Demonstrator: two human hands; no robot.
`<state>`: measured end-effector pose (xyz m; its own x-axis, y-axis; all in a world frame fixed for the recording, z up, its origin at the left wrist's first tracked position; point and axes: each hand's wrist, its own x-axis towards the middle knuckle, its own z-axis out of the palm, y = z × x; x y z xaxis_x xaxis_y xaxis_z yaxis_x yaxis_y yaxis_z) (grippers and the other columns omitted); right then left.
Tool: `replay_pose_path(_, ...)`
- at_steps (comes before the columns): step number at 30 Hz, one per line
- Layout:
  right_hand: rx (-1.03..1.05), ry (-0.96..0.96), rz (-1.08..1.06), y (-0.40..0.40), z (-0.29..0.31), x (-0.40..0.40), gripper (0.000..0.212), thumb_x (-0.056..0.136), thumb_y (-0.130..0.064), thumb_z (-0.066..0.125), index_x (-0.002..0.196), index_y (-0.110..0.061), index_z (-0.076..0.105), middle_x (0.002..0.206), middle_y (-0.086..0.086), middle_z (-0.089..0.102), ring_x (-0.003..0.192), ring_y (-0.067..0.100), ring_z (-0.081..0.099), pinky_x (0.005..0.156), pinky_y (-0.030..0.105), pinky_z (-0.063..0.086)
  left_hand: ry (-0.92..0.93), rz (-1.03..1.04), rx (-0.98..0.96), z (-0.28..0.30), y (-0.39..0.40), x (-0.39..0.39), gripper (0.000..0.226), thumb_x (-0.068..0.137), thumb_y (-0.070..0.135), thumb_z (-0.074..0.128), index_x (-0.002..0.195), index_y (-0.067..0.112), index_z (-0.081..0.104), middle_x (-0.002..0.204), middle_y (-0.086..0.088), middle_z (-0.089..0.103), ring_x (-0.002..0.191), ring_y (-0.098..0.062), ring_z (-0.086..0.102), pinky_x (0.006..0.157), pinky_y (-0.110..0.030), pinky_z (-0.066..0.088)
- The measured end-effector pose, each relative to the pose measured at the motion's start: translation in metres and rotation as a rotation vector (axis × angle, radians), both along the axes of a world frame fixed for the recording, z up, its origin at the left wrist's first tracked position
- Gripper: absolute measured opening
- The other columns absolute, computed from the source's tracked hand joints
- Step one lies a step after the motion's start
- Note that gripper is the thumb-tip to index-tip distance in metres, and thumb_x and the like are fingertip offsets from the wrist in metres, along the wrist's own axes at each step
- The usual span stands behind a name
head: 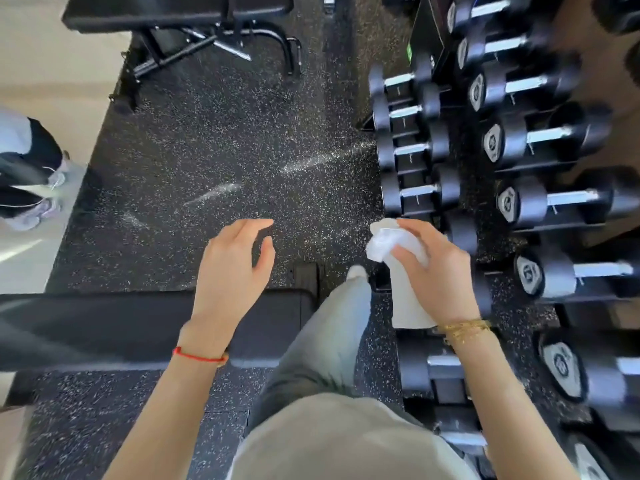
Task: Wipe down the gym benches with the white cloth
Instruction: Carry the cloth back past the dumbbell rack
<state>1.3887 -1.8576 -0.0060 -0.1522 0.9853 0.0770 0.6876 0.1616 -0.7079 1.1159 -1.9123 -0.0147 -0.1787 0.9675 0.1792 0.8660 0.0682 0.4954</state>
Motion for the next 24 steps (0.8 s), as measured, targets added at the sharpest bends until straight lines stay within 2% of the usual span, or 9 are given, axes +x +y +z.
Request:
replay_pose_path(3, -0.014, 0.015, 0.022, 0.051, -0.009, 0.002, 0.035, 0.088, -0.01, 0.068, 0.122, -0.016, 0.064, 0.1, -0.013, 0.061, 0.086, -0.009, 0.046, 0.075, -0.005, 0.031, 0.0, 0.014, 0.017, -0.006, 0.045, 0.007, 0.027, 0.097, 0.018, 0.055, 0.123, 0.015, 0.062, 0.116, -0.004, 0.066, 0.096, -0.026, 0.062, 0.083, -0.043, 0.051)
replay_pose_path(6, -0.003, 0.018, 0.042, 0.116, -0.022, 0.0, 0.034, 0.089, -0.012, 0.068, 0.122, -0.015, 0.063, 0.102, -0.012, 0.061, 0.086, -0.004, 0.051, 0.077, -0.005, 0.031, -0.01, 0.023, 0.018, -0.015, 0.105, 0.01, 0.027, 0.097, 0.019, 0.054, 0.123, 0.015, 0.062, 0.115, -0.003, 0.066, 0.078, -0.023, 0.058, 0.076, -0.039, 0.05)
replay_pose_path(8, -0.034, 0.016, 0.054, 0.168, -0.027, -0.005, 0.034, 0.09, -0.016, 0.068, 0.124, -0.016, 0.062, 0.103, -0.013, 0.06, 0.09, 0.0, 0.053, 0.077, -0.006, 0.03, -0.015, 0.044, 0.008, -0.018, 0.153, 0.009, 0.028, 0.097, 0.018, 0.055, 0.123, 0.015, 0.062, 0.117, -0.004, 0.066, 0.082, -0.023, 0.06, 0.077, -0.037, 0.05)
replay_pose_path(10, -0.054, 0.015, 0.079, 0.224, -0.028, -0.011, 0.036, 0.089, -0.019, 0.068, 0.124, -0.018, 0.062, 0.106, -0.013, 0.062, 0.092, -0.003, 0.051, 0.078, -0.006, 0.029, -0.019, 0.05, 0.025, -0.016, 0.204, 0.004, 0.028, 0.096, 0.017, 0.056, 0.122, 0.015, 0.063, 0.114, -0.004, 0.067, 0.088, -0.022, 0.062, 0.079, -0.036, 0.052)
replay_pose_path(11, -0.05, 0.022, 0.094, 0.254, -0.026, -0.014, 0.037, 0.088, -0.02, 0.069, 0.124, -0.018, 0.062, 0.107, -0.013, 0.063, 0.092, -0.006, 0.05, 0.079, -0.006, 0.029, -0.014, 0.047, 0.026, -0.013, 0.23, 0.001, 0.028, 0.096, 0.018, 0.055, 0.123, 0.015, 0.063, 0.113, -0.003, 0.067, 0.084, -0.021, 0.062, 0.078, -0.036, 0.053)
replay_pose_path(14, -0.029, 0.023, 0.133, 0.337, -0.019, -0.023, 0.038, 0.087, -0.019, 0.071, 0.124, -0.017, 0.062, 0.105, -0.011, 0.064, 0.09, -0.01, 0.047, 0.079, -0.006, 0.03, 0.017, 0.052, 0.001, 0.0, 0.305, -0.006, 0.03, 0.098, 0.021, 0.052, 0.127, 0.016, 0.061, 0.116, -0.002, 0.066, 0.073, -0.015, 0.054, 0.076, -0.036, 0.053)
replay_pose_path(18, -0.022, 0.065, 0.137, 0.43, -0.011, -0.032, 0.038, 0.088, -0.016, 0.07, 0.125, -0.016, 0.062, 0.116, -0.005, 0.066, 0.096, -0.008, 0.049, 0.083, -0.005, 0.03, 0.036, 0.056, -0.002, 0.012, 0.394, -0.013, 0.029, 0.097, 0.019, 0.055, 0.125, 0.016, 0.062, 0.118, -0.002, 0.066, 0.062, -0.009, 0.034, 0.068, -0.036, 0.051)
replay_pose_path(21, -0.033, 0.129, 0.124, 0.486, -0.008, -0.035, 0.034, 0.089, -0.018, 0.071, 0.122, -0.018, 0.064, 0.113, -0.011, 0.067, 0.098, -0.008, 0.053, 0.082, -0.003, 0.032, 0.037, 0.057, -0.005, 0.018, 0.454, -0.017, 0.028, 0.096, 0.018, 0.057, 0.124, 0.016, 0.063, 0.117, -0.001, 0.066, 0.064, -0.008, 0.037, 0.074, -0.04, 0.055)
replay_pose_path(24, -0.036, 0.136, 0.111, 0.543, -0.008, -0.035, 0.033, 0.087, -0.017, 0.071, 0.12, -0.019, 0.064, 0.105, -0.019, 0.063, 0.094, -0.011, 0.051, 0.08, -0.005, 0.031, 0.048, 0.054, -0.017, 0.021, 0.515, -0.02, 0.029, 0.097, 0.019, 0.056, 0.125, 0.017, 0.063, 0.119, 0.0, 0.066, 0.059, -0.005, 0.032, 0.075, -0.039, 0.054)
